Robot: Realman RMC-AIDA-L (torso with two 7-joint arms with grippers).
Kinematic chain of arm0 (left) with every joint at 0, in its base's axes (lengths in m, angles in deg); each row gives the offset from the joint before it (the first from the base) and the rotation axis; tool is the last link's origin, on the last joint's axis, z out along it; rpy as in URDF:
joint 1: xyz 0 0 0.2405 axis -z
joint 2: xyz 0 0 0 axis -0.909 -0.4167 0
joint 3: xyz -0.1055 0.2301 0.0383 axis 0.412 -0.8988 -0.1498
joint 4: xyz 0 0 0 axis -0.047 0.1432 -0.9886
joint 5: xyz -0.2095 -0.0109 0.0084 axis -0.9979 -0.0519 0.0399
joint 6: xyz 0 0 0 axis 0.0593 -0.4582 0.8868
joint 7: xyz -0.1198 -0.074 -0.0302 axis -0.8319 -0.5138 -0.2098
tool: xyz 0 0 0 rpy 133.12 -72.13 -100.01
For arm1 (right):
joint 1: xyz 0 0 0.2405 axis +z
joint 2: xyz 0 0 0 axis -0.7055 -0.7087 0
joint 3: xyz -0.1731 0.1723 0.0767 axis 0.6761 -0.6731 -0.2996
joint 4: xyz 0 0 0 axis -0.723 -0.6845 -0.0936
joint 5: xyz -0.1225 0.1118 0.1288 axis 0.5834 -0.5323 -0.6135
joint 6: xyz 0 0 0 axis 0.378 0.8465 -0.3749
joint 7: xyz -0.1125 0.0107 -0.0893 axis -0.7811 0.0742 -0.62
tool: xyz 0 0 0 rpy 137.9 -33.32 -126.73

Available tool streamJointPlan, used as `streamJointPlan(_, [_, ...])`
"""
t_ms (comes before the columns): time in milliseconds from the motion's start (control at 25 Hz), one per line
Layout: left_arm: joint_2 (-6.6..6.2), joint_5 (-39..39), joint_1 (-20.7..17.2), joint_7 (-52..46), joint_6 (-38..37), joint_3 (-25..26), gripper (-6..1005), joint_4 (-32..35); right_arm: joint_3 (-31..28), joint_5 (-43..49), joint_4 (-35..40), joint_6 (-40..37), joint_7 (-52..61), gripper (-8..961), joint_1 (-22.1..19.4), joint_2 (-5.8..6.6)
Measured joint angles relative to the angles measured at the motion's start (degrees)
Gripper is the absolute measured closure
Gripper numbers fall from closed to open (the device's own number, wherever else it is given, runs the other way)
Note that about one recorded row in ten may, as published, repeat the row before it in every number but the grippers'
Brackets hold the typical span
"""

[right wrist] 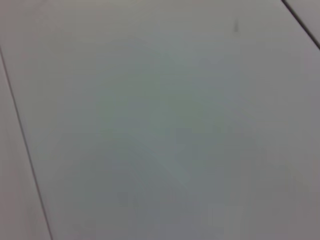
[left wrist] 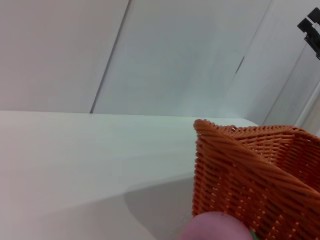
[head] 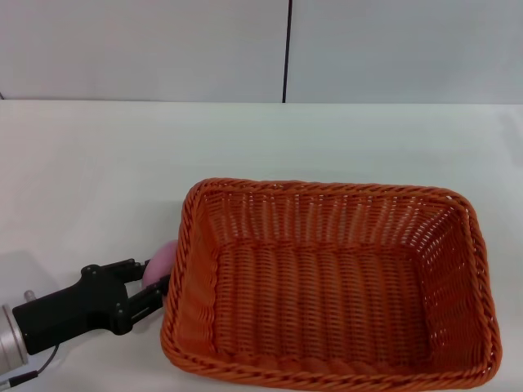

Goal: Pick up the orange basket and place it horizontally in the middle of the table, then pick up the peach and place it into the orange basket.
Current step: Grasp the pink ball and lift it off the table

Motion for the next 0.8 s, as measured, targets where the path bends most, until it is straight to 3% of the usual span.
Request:
streamJointPlan(320, [-0.01,-0.23,0.49,0.0,-1.15,0.68,663,-0.61,-0.17,0.0,-0.01,0.53,0.0,520,-0.28,-0.05])
streamJointPlan(600, [-0.02,-0.23,0.54,0.0,-1.15,1.29,695,-0.61,-0.25,0.0,-0.09,0.95,-0.03,520,-0.32,-0.09])
streamJointPlan(800, [-0.38,-0.22,-0.01,0.0,0.41,6.87,727,-0.49,-0.51,0.0,-0.26,0.96,-0.3,519,-0.32,-0.09])
